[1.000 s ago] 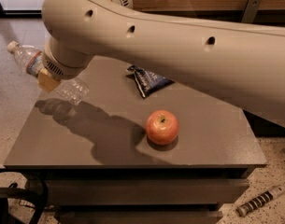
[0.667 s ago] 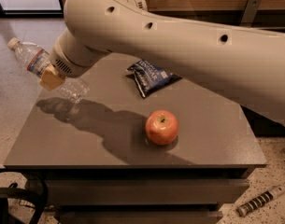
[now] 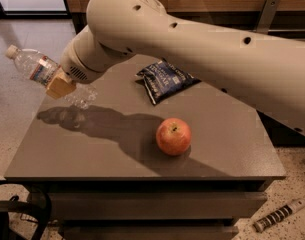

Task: Place water bottle upright

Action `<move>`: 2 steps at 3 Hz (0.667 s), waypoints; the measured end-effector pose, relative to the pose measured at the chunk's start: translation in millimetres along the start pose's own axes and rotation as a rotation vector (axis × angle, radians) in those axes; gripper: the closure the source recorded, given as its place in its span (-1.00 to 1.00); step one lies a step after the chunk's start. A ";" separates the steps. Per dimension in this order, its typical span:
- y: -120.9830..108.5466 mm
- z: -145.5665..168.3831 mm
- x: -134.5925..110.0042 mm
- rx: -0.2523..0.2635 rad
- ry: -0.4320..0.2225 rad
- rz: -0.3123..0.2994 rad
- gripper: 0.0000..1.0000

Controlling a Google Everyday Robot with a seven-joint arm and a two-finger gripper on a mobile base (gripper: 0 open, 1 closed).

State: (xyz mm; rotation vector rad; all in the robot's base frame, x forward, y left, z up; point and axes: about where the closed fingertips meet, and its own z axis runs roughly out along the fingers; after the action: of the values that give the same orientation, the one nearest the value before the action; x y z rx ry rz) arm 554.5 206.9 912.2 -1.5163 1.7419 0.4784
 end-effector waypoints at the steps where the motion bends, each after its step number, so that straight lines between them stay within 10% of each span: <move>1: 0.0 0.0 0.0 0.000 0.000 0.000 1.00; 2: -2.0 1.0 -2.1 0.004 -0.069 -0.006 1.00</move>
Offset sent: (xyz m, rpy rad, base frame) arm 0.0126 -0.0021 0.0122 0.4015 -0.1326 0.0847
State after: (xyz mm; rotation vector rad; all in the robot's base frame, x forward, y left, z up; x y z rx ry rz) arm 556.7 208.5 913.6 -1.4844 1.6838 0.5186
